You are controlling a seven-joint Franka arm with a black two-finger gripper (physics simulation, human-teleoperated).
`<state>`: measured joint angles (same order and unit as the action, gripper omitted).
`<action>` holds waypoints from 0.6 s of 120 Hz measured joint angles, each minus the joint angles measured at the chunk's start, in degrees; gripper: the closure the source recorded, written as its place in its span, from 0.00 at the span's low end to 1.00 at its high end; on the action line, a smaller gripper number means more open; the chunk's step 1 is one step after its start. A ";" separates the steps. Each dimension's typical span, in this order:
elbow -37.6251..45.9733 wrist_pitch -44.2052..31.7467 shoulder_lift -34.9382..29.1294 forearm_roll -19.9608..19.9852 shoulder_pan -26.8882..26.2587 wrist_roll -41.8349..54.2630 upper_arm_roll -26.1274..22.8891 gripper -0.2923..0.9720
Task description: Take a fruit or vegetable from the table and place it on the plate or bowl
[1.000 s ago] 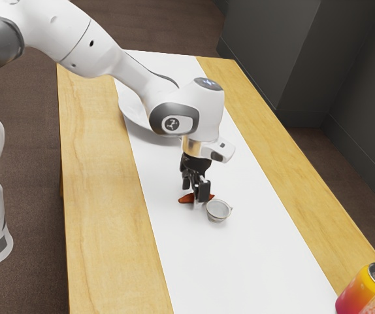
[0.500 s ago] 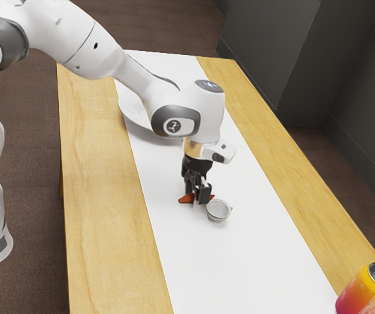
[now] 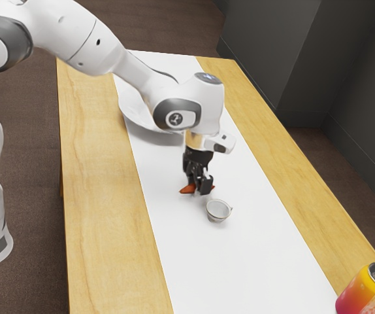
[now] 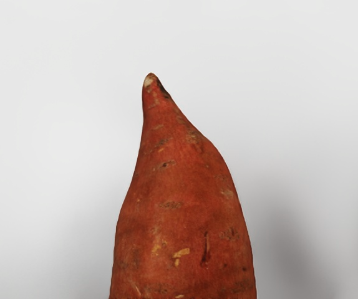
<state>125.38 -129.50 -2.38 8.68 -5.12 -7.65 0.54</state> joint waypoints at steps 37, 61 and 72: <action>-14.94 9.73 -3.34 -0.23 0.94 0.65 10.09 0.65; -17.35 14.25 -3.40 -0.21 1.04 1.37 17.11 0.65; -17.39 15.85 -3.22 -0.35 1.32 1.70 19.64 0.65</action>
<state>107.99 -113.65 -5.59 8.33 -3.80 -5.96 20.18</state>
